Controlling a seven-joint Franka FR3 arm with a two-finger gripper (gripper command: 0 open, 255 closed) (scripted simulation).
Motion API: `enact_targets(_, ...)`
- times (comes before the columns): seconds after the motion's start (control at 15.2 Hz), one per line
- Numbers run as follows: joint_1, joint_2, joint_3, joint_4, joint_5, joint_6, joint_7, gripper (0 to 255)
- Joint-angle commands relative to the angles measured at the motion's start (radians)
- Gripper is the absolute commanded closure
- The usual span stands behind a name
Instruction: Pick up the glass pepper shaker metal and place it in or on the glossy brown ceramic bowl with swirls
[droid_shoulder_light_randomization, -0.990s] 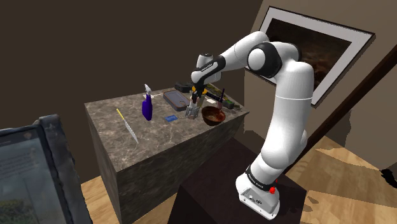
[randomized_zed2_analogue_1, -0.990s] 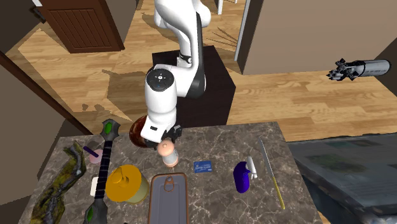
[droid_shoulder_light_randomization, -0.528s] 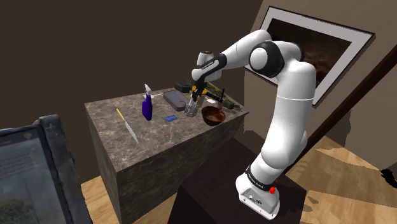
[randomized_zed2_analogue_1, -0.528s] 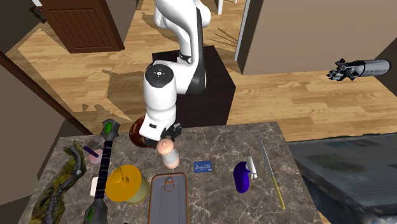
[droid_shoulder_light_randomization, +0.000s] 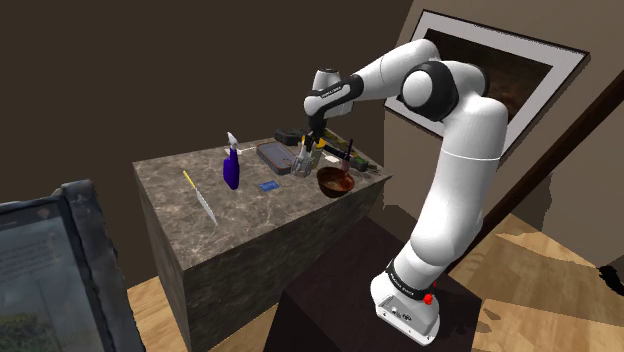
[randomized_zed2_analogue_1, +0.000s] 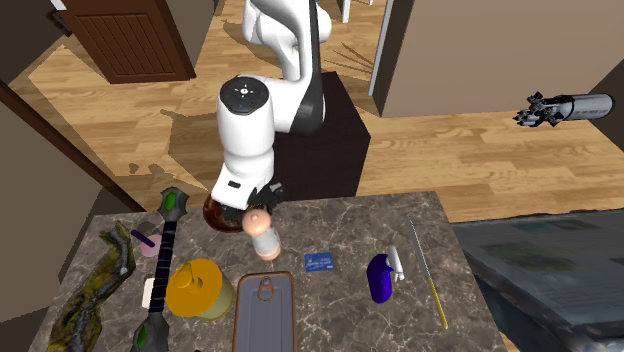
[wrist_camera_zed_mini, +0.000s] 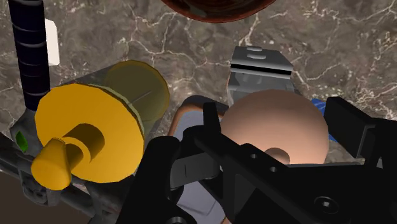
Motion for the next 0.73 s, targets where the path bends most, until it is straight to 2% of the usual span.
enact_targets(0.0,0.001,-0.015,-0.001,0.008,-0.002,-0.022,-0.001,255)
enact_targets(0.66,0.006,-0.080,-0.004,0.060,-0.009,-0.139,-0.008,255)
